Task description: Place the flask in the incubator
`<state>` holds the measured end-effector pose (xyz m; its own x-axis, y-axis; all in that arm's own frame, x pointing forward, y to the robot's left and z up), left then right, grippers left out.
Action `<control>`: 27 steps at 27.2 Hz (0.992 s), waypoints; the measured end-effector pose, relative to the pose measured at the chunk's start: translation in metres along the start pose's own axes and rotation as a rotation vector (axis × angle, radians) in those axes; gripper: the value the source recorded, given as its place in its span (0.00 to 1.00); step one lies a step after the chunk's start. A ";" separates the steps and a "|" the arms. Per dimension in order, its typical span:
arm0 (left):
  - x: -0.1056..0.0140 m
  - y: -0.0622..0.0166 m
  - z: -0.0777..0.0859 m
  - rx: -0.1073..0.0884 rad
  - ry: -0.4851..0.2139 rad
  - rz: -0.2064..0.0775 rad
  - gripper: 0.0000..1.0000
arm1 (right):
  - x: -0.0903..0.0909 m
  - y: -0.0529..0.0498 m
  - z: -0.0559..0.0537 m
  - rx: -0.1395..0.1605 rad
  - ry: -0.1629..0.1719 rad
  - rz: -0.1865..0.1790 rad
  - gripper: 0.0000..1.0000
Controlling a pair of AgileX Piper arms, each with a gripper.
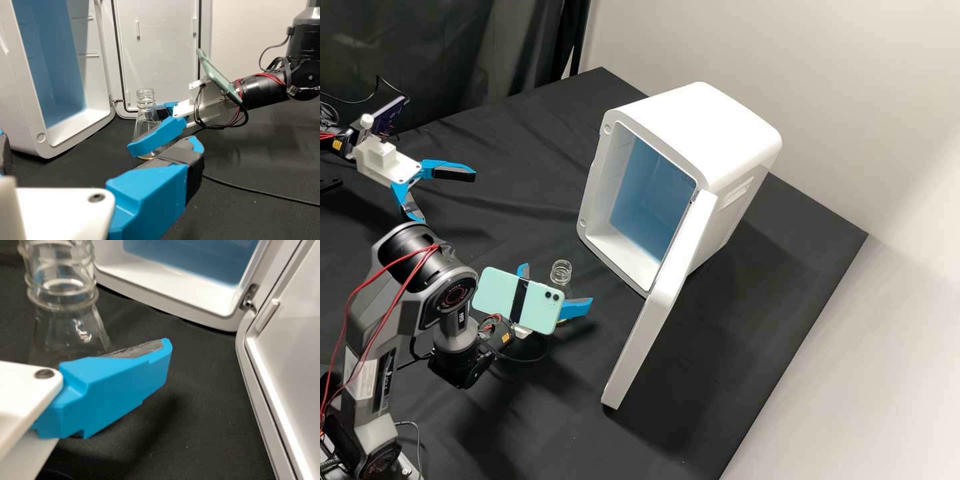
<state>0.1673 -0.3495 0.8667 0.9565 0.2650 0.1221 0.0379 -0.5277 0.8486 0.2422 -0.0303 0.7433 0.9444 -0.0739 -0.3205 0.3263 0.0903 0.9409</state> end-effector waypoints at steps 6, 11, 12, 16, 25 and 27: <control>0.000 0.0000 0.000 0.000 0.000 0.000 1.00 | 0.001 -0.003 -0.001 -0.003 0.003 -0.011 1.00; 0.000 0.0000 0.000 0.000 0.000 0.000 1.00 | 0.001 -0.003 -0.002 -0.004 0.004 -0.012 1.00; 0.000 0.0000 0.000 0.000 0.000 0.000 1.00 | 0.001 -0.003 -0.002 -0.004 0.004 -0.012 1.00; 0.000 0.0000 0.000 0.000 0.000 0.000 1.00 | 0.001 -0.003 -0.002 -0.004 0.004 -0.012 1.00; -0.001 0.0000 -0.003 -0.003 0.014 0.001 1.00 | 0.001 -0.003 -0.002 0.001 -0.004 -0.005 1.00; -0.001 0.0001 -0.003 -0.003 0.015 0.001 1.00 | 0.001 -0.003 -0.002 0.001 -0.005 -0.004 1.00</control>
<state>0.1657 -0.3474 0.8681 0.9520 0.2766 0.1307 0.0361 -0.5258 0.8499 0.2422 -0.0288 0.7395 0.9428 -0.0791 -0.3238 0.3302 0.0885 0.9398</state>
